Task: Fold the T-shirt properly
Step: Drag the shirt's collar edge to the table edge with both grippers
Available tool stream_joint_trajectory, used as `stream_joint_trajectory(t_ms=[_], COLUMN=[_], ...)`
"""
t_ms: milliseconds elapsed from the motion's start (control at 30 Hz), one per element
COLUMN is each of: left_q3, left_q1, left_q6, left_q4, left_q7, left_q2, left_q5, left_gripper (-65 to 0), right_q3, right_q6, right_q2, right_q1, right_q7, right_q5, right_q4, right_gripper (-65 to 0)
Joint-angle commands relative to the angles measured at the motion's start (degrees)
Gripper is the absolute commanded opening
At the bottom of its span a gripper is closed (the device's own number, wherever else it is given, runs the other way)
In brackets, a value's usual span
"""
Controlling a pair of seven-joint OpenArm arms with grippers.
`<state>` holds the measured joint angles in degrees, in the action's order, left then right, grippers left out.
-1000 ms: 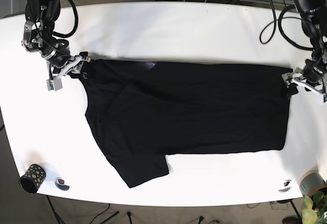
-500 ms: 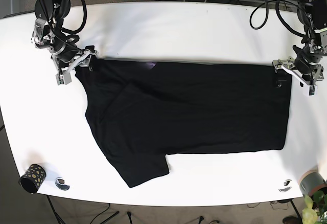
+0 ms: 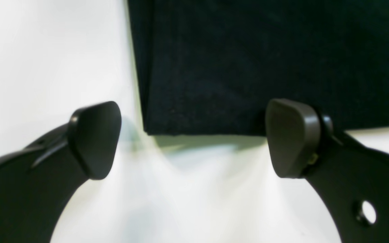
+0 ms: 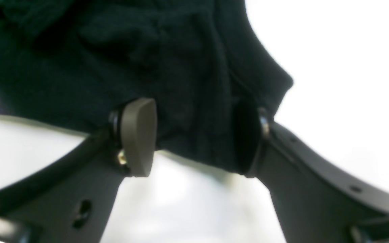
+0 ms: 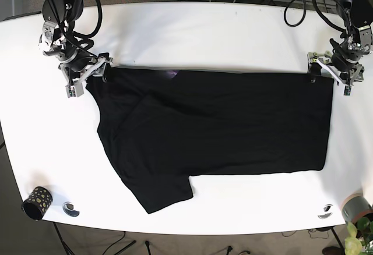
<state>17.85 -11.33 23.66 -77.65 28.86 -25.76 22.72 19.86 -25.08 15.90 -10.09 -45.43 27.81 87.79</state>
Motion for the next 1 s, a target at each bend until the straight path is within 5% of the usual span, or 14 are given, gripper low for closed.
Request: stream_joint_trajectory(t_ms=[0, 200, 300, 433, 533, 600, 967], left_q3=[0.4, 0.4, 0.4, 0.4, 0.22, 0.22, 0.75], left_q1=[0.92, 2.67, 4.43, 6.37, 6.63, 6.37, -1.99], left_q6=[0.21, 0.21, 0.21, 0.47, 0.47, 0.56, 0.56], left_q4=[-0.64, 1.73, 3.93, 7.54, 8.33, 8.15, -2.75], left_q7=[-1.04, -0.95, -0.95, -0.86, -0.86, -0.77, -0.69], left_q2=[-1.1, -1.1, -1.1, -1.1, -1.1, -1.1, -1.1], left_q5=[0.18, 0.27, 0.27, 0.36, 0.18, 0.53, 0.62], left_gripper=[0.0, -1.8, -17.4, -43.5, -52.9, -56.0, -61.7], right_q3=[0.23, 0.06, 0.06, 0.06, -0.12, -0.12, 0.23], right_q6=[0.16, 0.16, 0.16, 0.16, 0.16, 0.16, 0.16], right_q2=[0.76, 0.58, 0.58, 0.58, 0.58, 0.58, 0.58], right_q1=[0.28, 0.28, 0.2, 0.28, 0.28, 0.28, -4.29], right_q7=[-0.33, 0.9, 2.4, 2.75, 2.75, 2.75, 2.75], right_q5=[-0.34, -0.25, -0.34, -0.34, -0.34, -0.34, 0.19], right_q4=[0.52, 0.52, 0.43, 0.34, 0.34, 0.52, 4.83], right_gripper=[-29.3, -29.5, -33.0, -48.4, -59.9, -65.0, -65.0])
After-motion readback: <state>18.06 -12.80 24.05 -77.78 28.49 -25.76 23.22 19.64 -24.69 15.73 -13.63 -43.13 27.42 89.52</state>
